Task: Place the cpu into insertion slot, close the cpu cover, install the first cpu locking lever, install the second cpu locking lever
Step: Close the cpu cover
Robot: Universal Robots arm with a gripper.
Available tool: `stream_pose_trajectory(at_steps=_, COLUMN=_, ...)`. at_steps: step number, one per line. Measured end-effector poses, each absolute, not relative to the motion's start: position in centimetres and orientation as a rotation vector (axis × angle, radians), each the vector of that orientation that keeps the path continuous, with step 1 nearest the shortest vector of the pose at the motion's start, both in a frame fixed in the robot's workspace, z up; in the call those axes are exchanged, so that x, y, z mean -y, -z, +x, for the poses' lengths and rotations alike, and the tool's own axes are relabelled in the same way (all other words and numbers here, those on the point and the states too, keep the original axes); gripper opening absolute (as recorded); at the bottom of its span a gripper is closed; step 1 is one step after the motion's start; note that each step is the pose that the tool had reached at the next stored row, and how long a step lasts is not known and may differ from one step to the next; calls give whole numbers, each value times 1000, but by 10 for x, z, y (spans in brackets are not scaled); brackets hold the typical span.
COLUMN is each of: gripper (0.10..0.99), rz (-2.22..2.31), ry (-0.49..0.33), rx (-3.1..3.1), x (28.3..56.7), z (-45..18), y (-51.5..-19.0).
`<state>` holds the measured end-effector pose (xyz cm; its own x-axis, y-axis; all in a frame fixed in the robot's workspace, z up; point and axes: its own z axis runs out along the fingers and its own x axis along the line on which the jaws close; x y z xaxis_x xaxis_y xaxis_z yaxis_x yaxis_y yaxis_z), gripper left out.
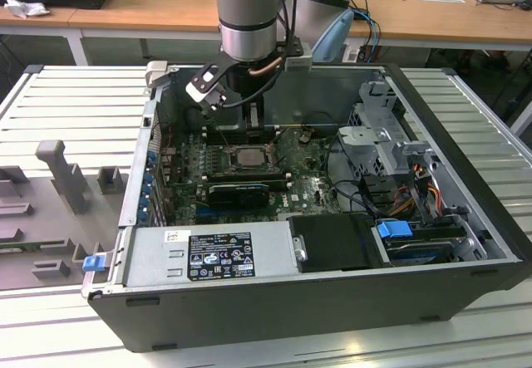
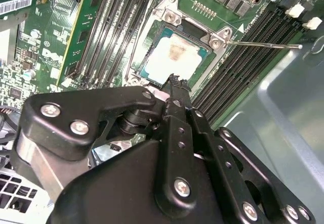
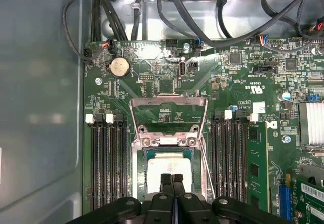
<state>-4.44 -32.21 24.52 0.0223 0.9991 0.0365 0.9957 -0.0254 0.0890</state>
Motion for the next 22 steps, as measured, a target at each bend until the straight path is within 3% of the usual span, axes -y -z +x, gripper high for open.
stream_pose_trajectory(at_steps=22, gripper=106, rz=2218, ry=-137, rx=-2166, x=322, z=-38, y=-262)
